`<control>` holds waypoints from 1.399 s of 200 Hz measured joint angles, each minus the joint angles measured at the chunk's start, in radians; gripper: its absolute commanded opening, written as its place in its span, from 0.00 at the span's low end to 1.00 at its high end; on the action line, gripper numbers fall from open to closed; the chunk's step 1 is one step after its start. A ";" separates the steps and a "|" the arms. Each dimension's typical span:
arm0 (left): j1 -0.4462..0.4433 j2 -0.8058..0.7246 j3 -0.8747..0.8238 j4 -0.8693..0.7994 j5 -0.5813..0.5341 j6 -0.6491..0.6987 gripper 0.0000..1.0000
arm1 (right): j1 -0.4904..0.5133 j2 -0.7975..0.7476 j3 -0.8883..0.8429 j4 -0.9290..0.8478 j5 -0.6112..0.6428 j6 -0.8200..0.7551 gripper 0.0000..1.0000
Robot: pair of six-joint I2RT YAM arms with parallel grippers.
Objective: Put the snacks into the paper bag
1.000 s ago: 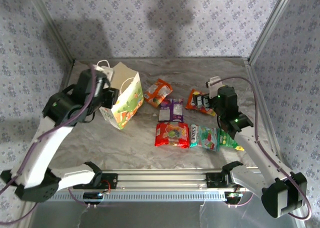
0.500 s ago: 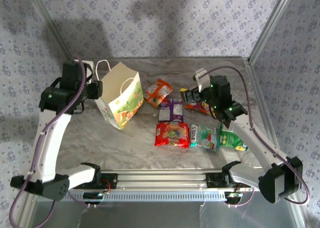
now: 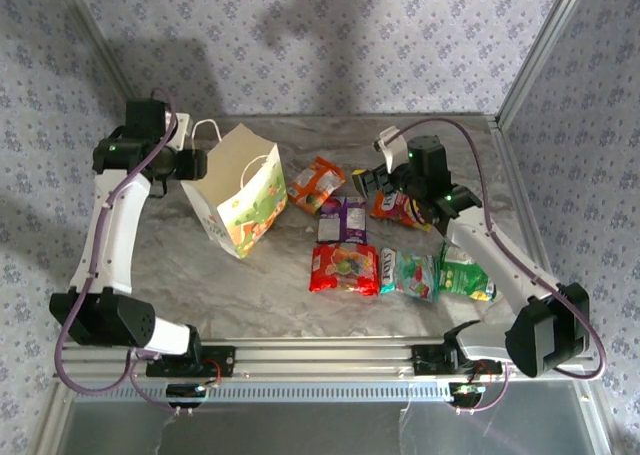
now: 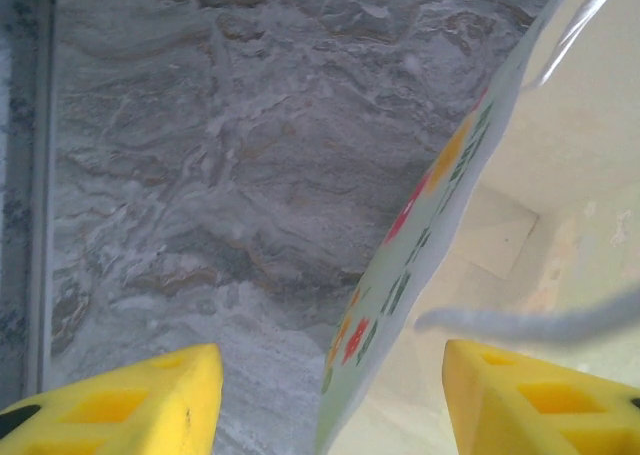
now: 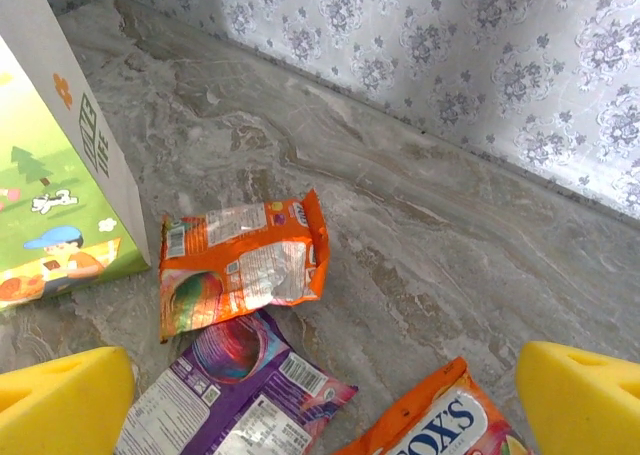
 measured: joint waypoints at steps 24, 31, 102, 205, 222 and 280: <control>0.000 0.026 0.008 0.012 0.040 0.040 0.59 | 0.000 0.004 0.017 0.002 0.000 0.000 1.00; 0.000 0.031 0.011 0.015 0.047 0.048 0.59 | 0.001 0.005 0.018 0.003 0.000 0.000 1.00; 0.000 0.091 0.029 0.021 0.071 0.090 0.52 | -0.005 0.012 0.018 0.024 0.063 0.031 1.00; 0.000 0.111 0.031 0.039 0.091 0.090 0.29 | -0.103 -0.009 0.016 0.005 0.066 0.140 1.00; 0.000 0.111 0.031 0.031 0.097 0.090 0.28 | -0.103 -0.014 0.016 0.001 0.064 0.140 1.00; 0.000 0.109 0.041 -0.030 0.121 0.089 0.17 | -0.103 -0.038 0.010 -0.036 0.066 0.140 1.00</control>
